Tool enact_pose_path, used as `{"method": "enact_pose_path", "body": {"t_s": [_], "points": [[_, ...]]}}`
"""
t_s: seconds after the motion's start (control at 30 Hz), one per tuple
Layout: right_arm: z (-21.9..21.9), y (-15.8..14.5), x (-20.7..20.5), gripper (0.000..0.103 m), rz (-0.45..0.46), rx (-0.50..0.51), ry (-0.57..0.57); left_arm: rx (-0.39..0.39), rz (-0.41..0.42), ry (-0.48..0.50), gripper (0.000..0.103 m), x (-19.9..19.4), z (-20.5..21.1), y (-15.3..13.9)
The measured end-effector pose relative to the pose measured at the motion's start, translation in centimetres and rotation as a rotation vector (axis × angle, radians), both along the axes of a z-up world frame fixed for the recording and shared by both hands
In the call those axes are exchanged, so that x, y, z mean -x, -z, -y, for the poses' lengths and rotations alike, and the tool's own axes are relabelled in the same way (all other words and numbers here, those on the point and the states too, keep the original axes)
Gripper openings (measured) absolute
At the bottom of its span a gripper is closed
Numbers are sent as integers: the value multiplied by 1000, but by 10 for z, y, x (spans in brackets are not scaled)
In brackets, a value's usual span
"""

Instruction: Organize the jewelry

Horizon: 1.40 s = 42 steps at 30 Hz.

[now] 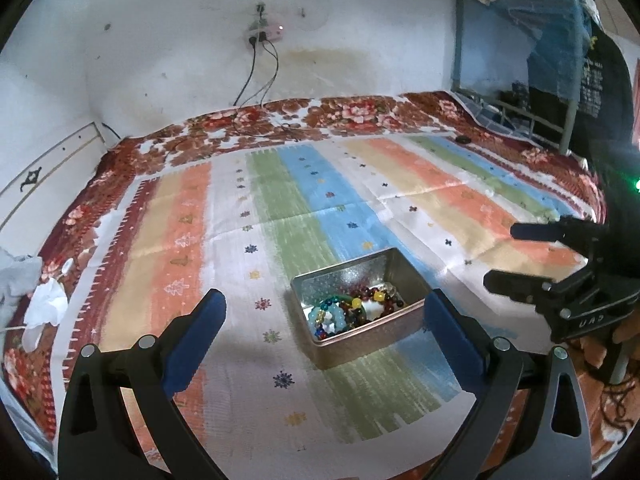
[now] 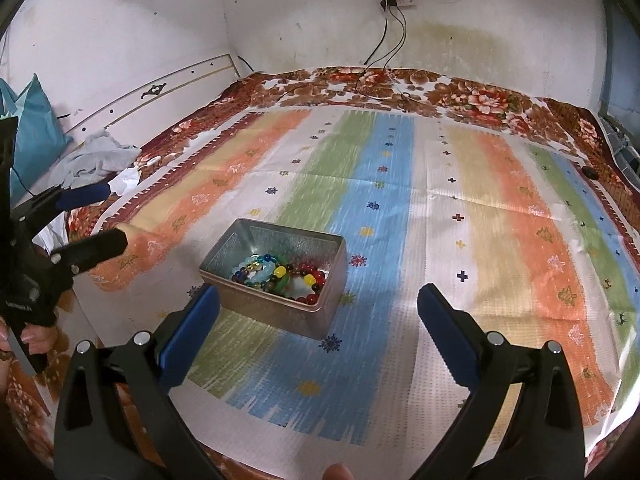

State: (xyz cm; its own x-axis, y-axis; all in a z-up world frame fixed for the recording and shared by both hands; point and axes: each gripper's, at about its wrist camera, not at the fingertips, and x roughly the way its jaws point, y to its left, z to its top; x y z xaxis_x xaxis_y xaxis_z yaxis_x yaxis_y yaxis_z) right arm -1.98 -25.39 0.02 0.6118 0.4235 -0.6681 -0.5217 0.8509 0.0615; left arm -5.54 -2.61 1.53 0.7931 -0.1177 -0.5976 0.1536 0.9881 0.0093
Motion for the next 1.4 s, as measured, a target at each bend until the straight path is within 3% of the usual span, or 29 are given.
{"method": "enact_pose_path", "body": {"t_s": [1.4], "points": [[2,1,-3,98,-3,3,7,31,33,60,97,5,8,-3]]}}
